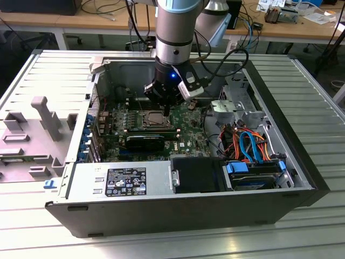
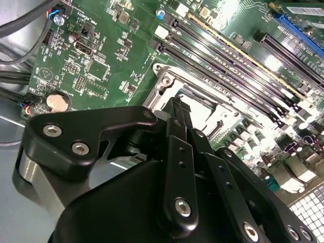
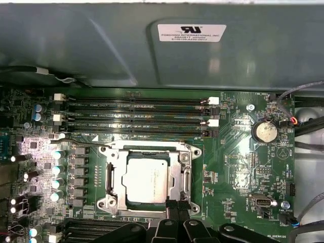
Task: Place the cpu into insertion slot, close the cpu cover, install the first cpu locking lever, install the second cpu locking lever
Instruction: 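Install the first cpu locking lever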
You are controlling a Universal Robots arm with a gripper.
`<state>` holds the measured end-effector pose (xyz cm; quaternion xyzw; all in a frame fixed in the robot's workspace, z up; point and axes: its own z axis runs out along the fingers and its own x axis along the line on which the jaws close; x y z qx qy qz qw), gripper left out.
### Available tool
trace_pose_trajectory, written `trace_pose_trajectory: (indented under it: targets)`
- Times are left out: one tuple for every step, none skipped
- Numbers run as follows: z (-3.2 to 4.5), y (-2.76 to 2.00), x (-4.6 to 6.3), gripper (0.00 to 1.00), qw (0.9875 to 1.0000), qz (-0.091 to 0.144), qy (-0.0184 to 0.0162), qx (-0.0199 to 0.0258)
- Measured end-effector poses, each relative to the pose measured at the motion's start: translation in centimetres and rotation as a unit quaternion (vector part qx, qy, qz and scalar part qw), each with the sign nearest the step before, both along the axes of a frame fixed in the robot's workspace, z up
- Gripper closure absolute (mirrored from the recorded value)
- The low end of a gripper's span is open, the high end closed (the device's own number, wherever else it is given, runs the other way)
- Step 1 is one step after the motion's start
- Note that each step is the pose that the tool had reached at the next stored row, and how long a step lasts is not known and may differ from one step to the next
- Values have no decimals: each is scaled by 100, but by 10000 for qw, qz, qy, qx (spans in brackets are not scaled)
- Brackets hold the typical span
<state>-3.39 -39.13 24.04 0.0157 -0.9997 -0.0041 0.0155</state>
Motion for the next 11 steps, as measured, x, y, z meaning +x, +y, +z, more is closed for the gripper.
trace_pose_trajectory:
  targets:
    - [0, 0, 0, 89, 10000, 0, 0, 0]
    - [2, 0, 0, 89, 10000, 0, 0, 0]
    - [6, 0, 0, 89, 10000, 0, 0, 0]
    - [10, 0, 0, 89, 10000, 0, 1, -1]
    - [16, 0, -1, 89, 10000, 0, 1, 0]
    - [21, 0, 0, 89, 10000, 0, 0, 0]
    - [27, 0, 0, 89, 10000, 0, 0, 1]
    - [35, 0, -1, 89, 10000, 0, 0, 1]
    - [37, 0, 0, 89, 10000, 0, 0, 3]
    - [38, 0, 0, 89, 10000, 0, -1, 4]
    - [40, 0, -1, 89, 10000, 0, 0, 4]
